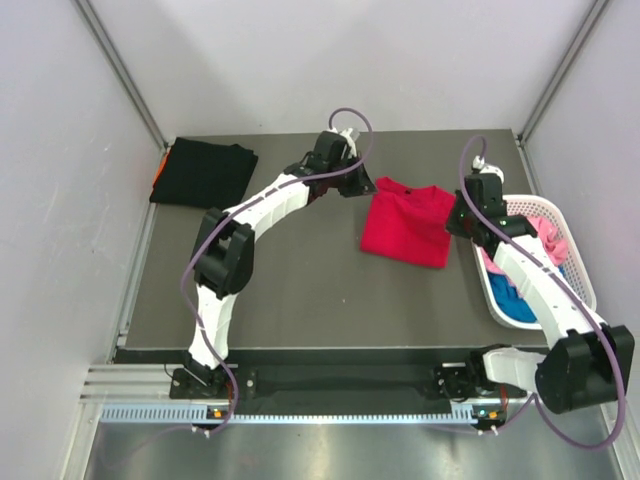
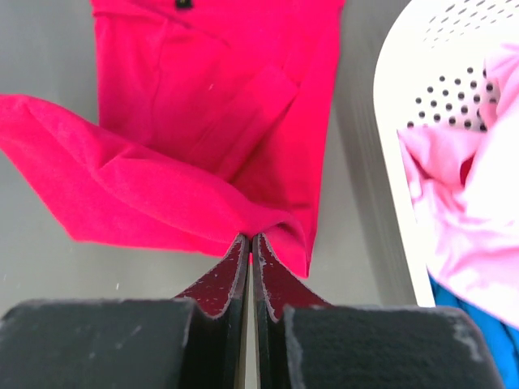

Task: Fold and stack the t-shirts
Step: Fold the tshirt

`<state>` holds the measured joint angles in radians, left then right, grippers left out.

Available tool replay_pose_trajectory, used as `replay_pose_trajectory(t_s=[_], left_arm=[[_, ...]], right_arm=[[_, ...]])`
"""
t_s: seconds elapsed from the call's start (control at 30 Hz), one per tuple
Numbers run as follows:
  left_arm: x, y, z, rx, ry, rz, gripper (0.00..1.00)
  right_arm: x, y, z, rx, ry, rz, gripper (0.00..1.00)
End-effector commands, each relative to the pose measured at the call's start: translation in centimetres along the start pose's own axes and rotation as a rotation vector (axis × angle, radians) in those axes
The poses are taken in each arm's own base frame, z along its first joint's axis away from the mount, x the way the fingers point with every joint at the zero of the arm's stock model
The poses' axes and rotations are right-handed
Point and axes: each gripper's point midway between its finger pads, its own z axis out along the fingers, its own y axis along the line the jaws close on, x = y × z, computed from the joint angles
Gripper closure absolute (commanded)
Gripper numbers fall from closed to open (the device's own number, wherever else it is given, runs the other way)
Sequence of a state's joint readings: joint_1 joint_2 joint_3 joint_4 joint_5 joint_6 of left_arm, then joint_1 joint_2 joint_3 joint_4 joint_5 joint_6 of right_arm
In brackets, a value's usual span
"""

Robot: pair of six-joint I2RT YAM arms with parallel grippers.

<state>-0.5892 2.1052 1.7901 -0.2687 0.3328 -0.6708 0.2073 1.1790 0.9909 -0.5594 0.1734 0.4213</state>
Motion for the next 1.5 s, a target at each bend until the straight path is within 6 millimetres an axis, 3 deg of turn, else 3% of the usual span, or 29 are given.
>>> replay_pose_trajectory(t_s=[0.0,0.13,0.23,0.37,0.6,0.63,0.7,0.73,0.77,0.9,1.0,1.13,1.2,1.3,1.37,1.43,1.47], left_arm=[[-4.4,-3.1,0.4,0.177,-0.116,0.037,1.0],[-6.1,-4.5,1.2,0.284,-0.165,0.046,1.0],[-6.5,-4.5,2.3,0.307,-0.157,-0.013,1.0],[-6.4,-3.0,4.8,0.305,-0.146,-0.058,1.0],[-8.0,-1.9,6.8,0.338,-0.218,-0.098,1.0],[-8.6,-1.8,6.8,0.332,-0.238,-0.097,1.0],[-8.9,-0.4,7.8,0.315,-0.24,-0.115,1.0],[-9.9,-0.8,7.7,0.327,-0.257,-0.111,1.0],[-10.0,0.7,8.5,0.312,-0.258,-0.121,1.0],[-11.9,1.4,8.5,0.355,-0.339,-0.118,1.0],[-12.4,1.4,8.8,0.387,-0.377,-0.079,1.0],[-12.7,1.3,9.6,0.425,-0.408,-0.038,1.0],[-12.5,2.3,10.3,0.405,-0.422,-0.035,0.95],[-12.8,3.9,10.7,0.359,-0.441,-0.03,0.98],[-13.2,4.6,10.7,0.353,-0.456,-0.032,0.86],[-13.4,5.0,10.6,0.351,-0.46,-0.027,0.61],[-13.9,5.5,10.1,0.345,-0.461,-0.023,0.58]], right_arm=[[-4.6,0.9,0.3,-0.035,-0.131,0.033,1.0],[-5.3,0.4,2.0,-0.022,-0.134,0.057,1.0],[-6.0,-0.1,3.1,-0.022,-0.138,0.064,1.0],[-6.7,-0.6,4.4,-0.023,-0.145,0.082,1.0],[-8.3,-1.4,6.7,-0.043,-0.162,0.11,1.0],[-7.8,-1.6,7.7,-0.044,-0.134,0.111,1.0],[-8.4,-1.6,8.6,-0.062,-0.135,0.12,1.0],[-8.2,-2.3,9.5,-0.064,-0.112,0.126,1.0],[-8.5,-2.7,9.8,-0.061,-0.11,0.136,1.0],[-9.3,-3.0,11.7,-0.092,-0.105,0.161,1.0],[-10.1,-2.8,12.5,-0.133,-0.11,0.169,1.0],[-9.6,-2.7,15.0,-0.169,-0.05,0.172,1.0],[-9.4,-2.8,16.1,-0.166,-0.041,0.177,1.0],[-9.5,-2.8,17.2,-0.169,-0.033,0.191,1.0],[-10.2,-2.7,17.5,-0.165,-0.04,0.192,0.98],[-10.1,-2.8,17.9,-0.161,-0.028,0.187,0.95],[-10.2,-2.8,17.9,-0.16,-0.026,0.188,0.93]])
